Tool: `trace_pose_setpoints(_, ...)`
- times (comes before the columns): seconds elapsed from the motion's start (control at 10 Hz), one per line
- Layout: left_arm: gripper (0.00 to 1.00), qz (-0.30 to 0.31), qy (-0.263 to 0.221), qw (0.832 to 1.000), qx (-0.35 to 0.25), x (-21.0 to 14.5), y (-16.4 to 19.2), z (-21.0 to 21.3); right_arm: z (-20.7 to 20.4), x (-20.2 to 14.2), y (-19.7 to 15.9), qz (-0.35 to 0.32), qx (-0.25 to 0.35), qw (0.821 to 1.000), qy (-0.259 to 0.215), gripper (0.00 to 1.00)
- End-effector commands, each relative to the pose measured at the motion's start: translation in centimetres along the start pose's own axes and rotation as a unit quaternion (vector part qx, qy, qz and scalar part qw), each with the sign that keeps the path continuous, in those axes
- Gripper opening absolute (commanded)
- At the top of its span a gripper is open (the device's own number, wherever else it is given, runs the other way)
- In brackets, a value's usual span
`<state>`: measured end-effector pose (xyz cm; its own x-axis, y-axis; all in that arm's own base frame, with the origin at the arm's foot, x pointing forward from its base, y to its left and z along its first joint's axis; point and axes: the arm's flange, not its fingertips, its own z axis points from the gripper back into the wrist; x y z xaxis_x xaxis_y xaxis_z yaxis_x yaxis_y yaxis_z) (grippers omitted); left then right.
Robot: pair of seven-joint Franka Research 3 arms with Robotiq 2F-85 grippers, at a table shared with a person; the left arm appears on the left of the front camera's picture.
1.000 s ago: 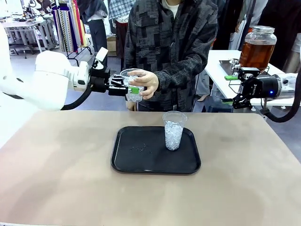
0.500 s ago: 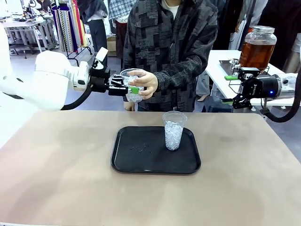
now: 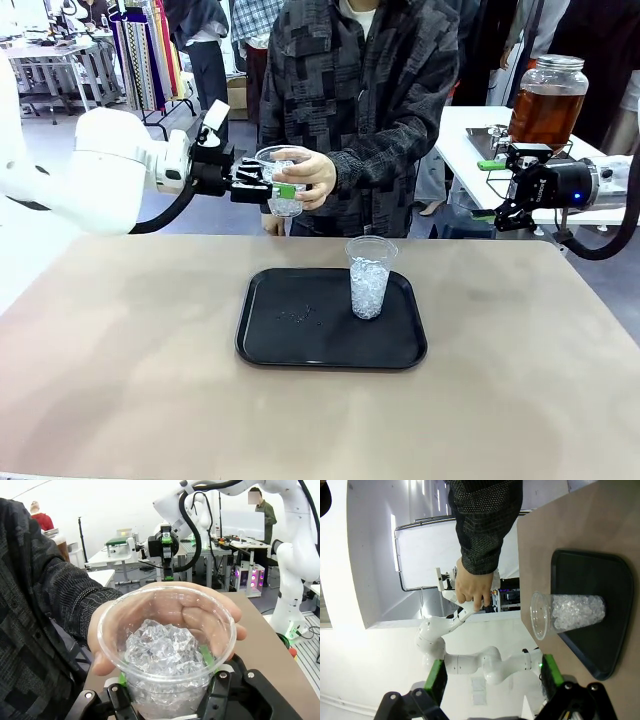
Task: Pour the drink into the iced cup.
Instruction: Open the gripper to release the iced cup you were holding.
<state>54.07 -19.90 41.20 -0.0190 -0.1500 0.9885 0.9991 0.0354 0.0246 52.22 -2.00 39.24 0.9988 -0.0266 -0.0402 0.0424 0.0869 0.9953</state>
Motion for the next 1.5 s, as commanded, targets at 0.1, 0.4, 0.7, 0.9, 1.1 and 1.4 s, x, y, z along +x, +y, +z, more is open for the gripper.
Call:
trace_pose_setpoints(0.1, 0.90, -0.003, -0.007, 1.000, -0.009, -0.5, 0.0, 0.5, 0.0, 0.1, 0.1, 0.002, -0.001, 1.000, -0.002, 1.00)
trace_pose_setpoints(0.4, 1.00, 0.000, -0.028, 1.000, -0.009, -3.4, -1.0, 5.1, 0.0, 0.1, 0.1, 0.002, -0.001, 1.000, -0.002, 1.00)
trace_pose_setpoints(0.7, 1.00, -0.009, -0.053, 0.998, -0.018, -7.4, -2.8, 10.1, 0.0, 0.1, 0.1, 0.002, -0.001, 1.000, -0.002, 1.00)
trace_pose_setpoints(0.9, 1.00, -0.011, -0.051, 0.998, -0.018, -10.3, -4.4, 13.1, 0.0, 0.1, 0.1, 0.002, -0.001, 1.000, -0.002, 1.00)
trace_pose_setpoints(1.1, 1.00, -0.003, -0.056, 0.998, 0.000, -12.8, -5.4, 15.7, 0.0, 0.1, 0.1, 0.002, -0.001, 1.000, -0.002, 1.00)
trace_pose_setpoints(1.4, 1.00, 0.003, -0.063, 0.998, 0.017, -14.6, -5.8, 17.4, 0.0, 0.1, 0.1, 0.002, -0.001, 1.000, -0.002, 1.00)
